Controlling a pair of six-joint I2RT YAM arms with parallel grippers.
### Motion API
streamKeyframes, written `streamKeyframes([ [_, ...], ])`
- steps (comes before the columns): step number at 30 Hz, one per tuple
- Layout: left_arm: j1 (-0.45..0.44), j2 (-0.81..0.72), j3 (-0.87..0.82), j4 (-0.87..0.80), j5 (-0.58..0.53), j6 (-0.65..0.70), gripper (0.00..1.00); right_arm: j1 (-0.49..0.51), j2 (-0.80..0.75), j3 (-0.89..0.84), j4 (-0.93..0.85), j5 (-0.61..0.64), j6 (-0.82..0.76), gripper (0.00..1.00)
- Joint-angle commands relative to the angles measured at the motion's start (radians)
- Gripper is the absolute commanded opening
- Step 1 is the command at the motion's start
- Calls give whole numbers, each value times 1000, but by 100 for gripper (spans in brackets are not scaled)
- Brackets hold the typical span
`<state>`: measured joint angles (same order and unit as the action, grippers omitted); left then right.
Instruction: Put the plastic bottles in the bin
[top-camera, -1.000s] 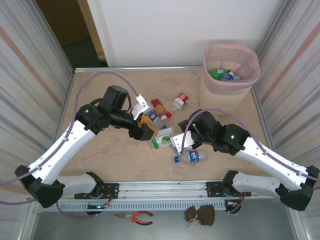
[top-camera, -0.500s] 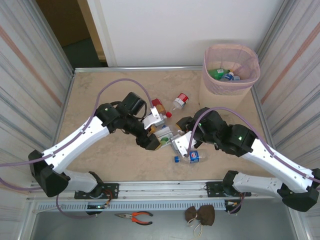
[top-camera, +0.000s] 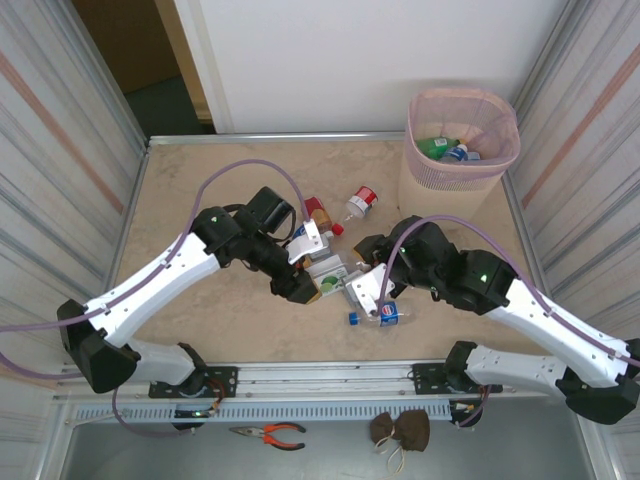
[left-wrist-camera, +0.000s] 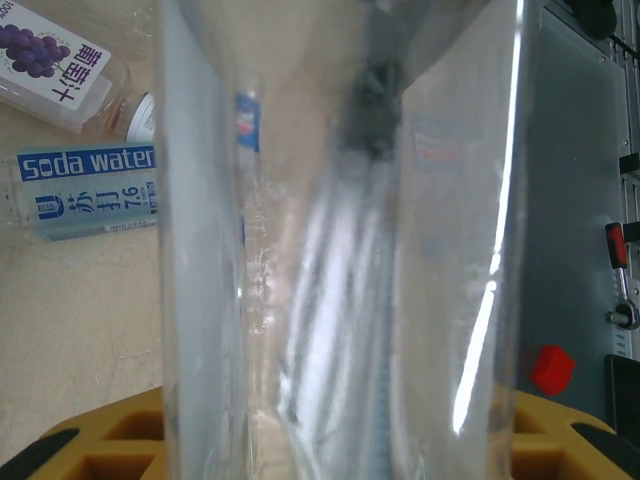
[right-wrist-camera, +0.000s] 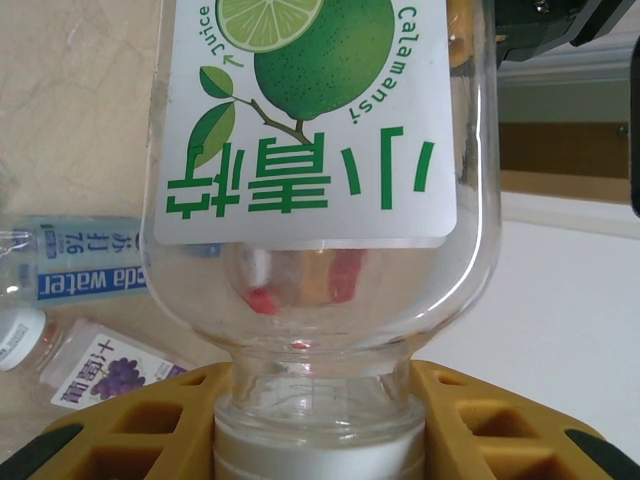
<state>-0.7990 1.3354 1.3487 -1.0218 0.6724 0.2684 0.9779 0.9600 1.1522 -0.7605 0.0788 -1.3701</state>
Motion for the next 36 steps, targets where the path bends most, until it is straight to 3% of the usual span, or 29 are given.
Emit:
streamKeyframes([
  [1,-7,-6,28,-27,49,29,30,8,-46,26,26,-23,24,40],
  [7,-6,-41,15,64,41,-4,28,5,-113,-5,122,-53,275,70],
  [13,13,-79,-7,215,39,-58,24,-2,-175,-22,228,-41,669,84],
  [17,53,-125,-56,393,63,-130,23,-2,-222,-60,392,-32,1020,85],
  [23,93,-210,-131,728,139,-275,20,-2,-275,-104,542,-28,1390,84],
  [28,93,-260,-168,972,215,-341,20,-3,-278,-104,676,-207,1465,84],
  [36,75,-295,-132,1154,283,-441,20,-2,-175,31,779,-379,1566,84],
])
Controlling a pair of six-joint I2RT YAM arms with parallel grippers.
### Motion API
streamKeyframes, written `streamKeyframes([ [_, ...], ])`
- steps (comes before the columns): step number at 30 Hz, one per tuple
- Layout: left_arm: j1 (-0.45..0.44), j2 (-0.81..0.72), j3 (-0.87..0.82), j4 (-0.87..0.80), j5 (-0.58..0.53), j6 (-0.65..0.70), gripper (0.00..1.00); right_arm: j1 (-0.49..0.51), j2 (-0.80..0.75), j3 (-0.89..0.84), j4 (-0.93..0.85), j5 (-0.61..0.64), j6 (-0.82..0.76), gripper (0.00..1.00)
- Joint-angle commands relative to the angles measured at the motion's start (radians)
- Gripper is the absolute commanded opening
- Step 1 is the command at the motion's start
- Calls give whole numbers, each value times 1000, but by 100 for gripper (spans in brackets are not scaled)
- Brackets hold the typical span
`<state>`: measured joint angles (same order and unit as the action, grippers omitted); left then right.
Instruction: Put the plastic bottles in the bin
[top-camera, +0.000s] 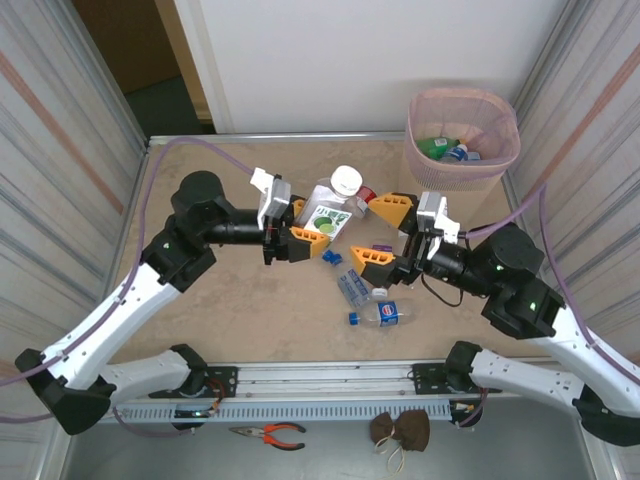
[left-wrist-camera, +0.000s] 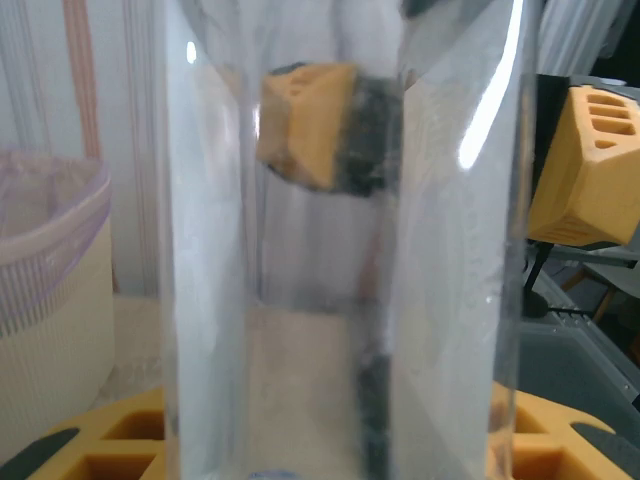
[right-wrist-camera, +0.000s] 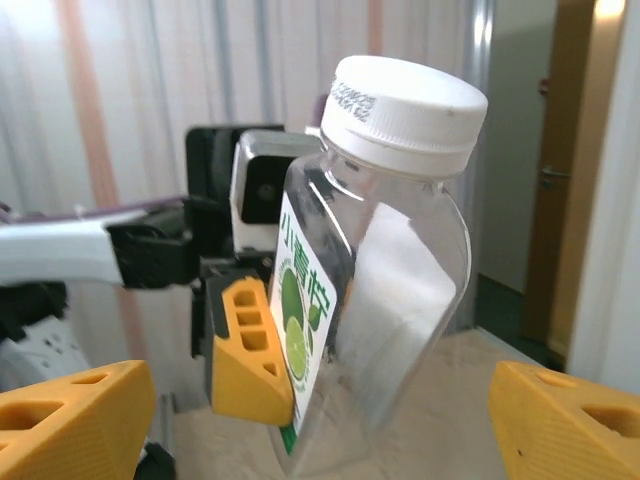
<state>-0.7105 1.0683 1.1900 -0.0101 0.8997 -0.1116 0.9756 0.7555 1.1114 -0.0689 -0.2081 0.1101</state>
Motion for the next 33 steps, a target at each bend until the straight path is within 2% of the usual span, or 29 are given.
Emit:
streamKeyframes([
  [1,-21,-32,26,162,55,-68,20,0,51,101,82,-96,107,84],
  [5,-45,-36,26,217,53,-93,20,0,122,198,64,-109,157,81],
  [10,-68,-32,23,267,28,-102,21,0,174,247,59,-119,121,75],
  [18,-80,-15,40,274,11,-99,21,0,191,252,72,-191,89,64],
  [28,-86,-15,42,262,-2,-94,21,0,179,249,88,-188,84,44],
  [33,-88,-18,42,256,-10,-91,26,0,179,245,89,-203,79,37],
])
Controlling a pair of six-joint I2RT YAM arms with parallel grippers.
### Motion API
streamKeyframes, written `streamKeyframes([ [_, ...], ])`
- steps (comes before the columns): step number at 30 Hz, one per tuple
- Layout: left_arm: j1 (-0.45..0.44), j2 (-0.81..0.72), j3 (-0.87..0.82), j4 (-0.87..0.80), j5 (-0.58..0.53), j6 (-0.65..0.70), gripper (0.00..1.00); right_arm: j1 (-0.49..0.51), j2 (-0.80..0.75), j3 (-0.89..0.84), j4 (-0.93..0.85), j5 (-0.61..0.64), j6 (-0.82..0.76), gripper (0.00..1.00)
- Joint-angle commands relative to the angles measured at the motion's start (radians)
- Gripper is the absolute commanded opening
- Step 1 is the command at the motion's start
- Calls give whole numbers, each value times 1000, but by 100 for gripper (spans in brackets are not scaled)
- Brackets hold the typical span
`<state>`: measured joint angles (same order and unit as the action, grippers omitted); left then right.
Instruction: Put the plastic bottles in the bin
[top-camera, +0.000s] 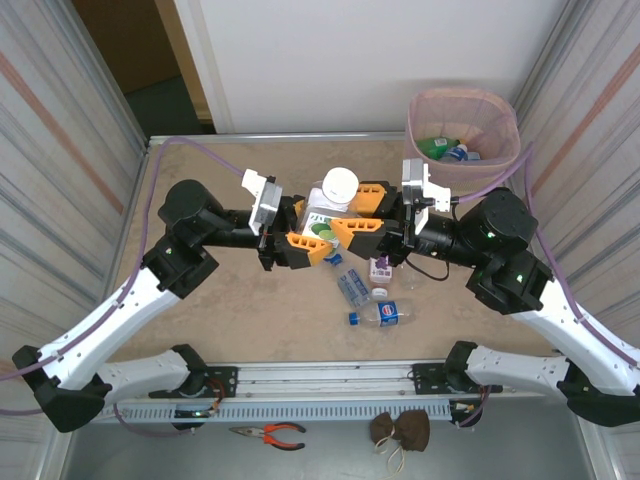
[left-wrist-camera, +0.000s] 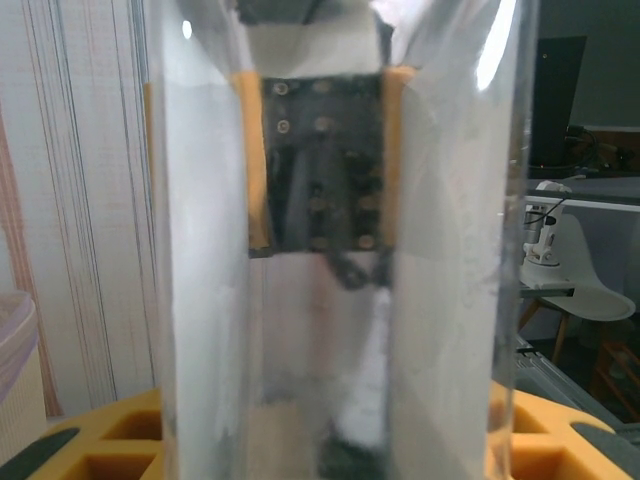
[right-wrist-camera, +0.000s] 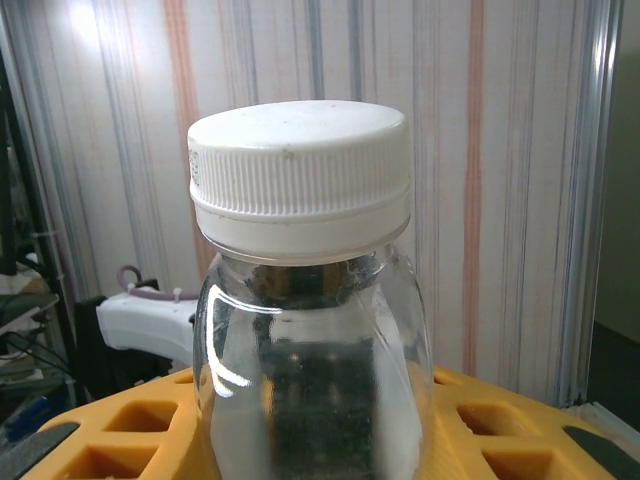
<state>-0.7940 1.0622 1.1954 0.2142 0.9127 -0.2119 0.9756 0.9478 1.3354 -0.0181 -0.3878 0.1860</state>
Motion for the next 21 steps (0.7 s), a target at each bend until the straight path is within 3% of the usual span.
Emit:
streamKeyframes([
  [1,-4,-14,35,30,-25,11,28,0,-14,19,40,-25,2,37],
  [8,-4,-52,8,-2,-86,39,47,0,-28,-1,38,37,-15,32],
  [15,-4,-133,-51,-85,-223,85,65,-13,-34,35,-82,152,-89,31],
  [21,-4,-223,-106,-166,-363,122,71,-144,-35,76,-206,233,-94,30],
])
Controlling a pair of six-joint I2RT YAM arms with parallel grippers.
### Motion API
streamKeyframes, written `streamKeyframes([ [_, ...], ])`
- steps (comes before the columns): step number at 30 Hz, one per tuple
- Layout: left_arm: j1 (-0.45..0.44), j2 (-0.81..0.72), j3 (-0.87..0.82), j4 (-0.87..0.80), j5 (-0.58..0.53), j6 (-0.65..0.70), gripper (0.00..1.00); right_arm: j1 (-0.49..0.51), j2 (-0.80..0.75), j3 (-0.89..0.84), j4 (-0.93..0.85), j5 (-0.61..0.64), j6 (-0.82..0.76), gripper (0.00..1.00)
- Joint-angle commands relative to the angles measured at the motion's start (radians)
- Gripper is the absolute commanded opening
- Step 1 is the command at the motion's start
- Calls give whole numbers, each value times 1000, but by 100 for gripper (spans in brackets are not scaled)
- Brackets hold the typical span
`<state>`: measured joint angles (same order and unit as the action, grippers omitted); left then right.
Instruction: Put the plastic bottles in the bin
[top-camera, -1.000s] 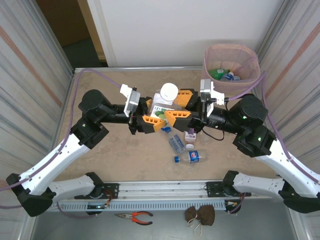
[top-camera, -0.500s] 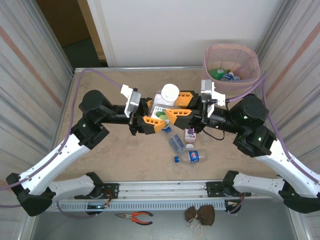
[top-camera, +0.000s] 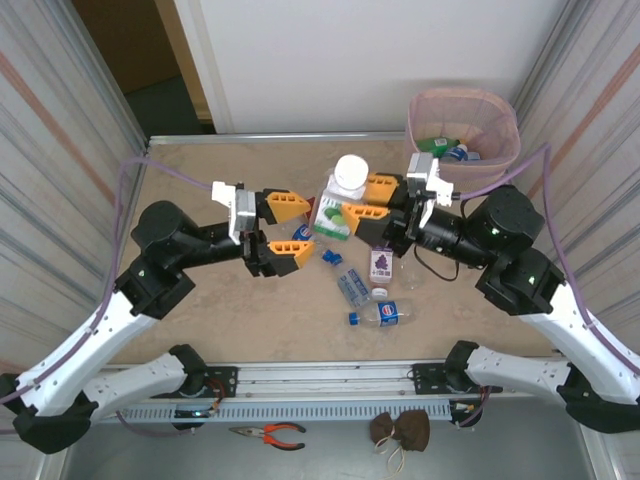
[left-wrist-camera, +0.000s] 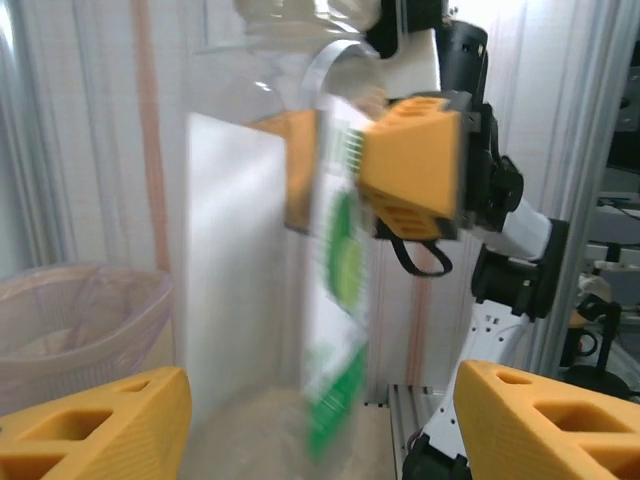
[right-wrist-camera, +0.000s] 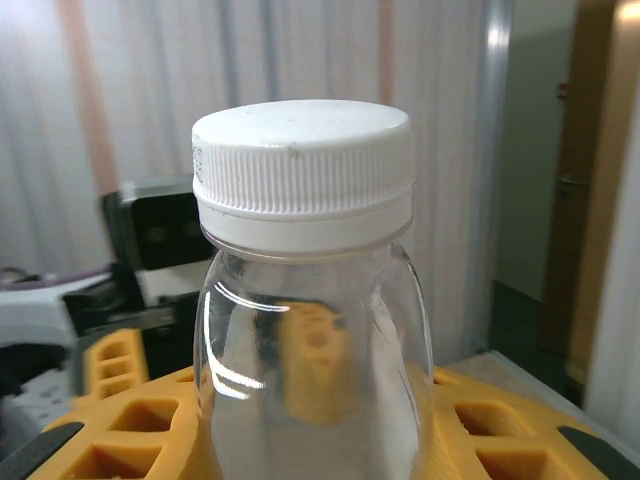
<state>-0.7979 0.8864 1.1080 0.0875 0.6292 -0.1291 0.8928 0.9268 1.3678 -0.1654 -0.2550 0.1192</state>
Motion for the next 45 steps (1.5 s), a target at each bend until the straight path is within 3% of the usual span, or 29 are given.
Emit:
streamKeyframes([
  [1,0,-61,-26,-48,-95,43,71,-96,-12,46,-75,119,-26,30],
  [4,0,-94,-42,-66,-124,50,72,-221,-3,55,-114,135,-12,29],
  [11,2,-115,-46,-97,-148,62,73,-591,91,107,-189,44,-8,27],
  [14,1,-113,-44,-105,-149,65,73,-760,164,143,-187,-23,68,26],
  [21,2,-114,-46,-114,-158,65,73,-978,359,225,-169,-33,246,24],
  [23,1,-111,-49,-110,-160,65,73,-1004,409,230,-147,1,354,26],
  [27,2,-102,-56,-91,-154,54,73,-1022,495,214,-97,75,603,14],
  [31,2,-94,-56,-84,-149,46,73,-1020,566,193,-26,136,848,14],
  [36,1,-96,-63,-81,-148,41,73,-996,711,337,-201,256,1108,11],
  [45,1,-95,-85,-49,-147,15,73,-939,923,568,-352,298,1287,16],
])
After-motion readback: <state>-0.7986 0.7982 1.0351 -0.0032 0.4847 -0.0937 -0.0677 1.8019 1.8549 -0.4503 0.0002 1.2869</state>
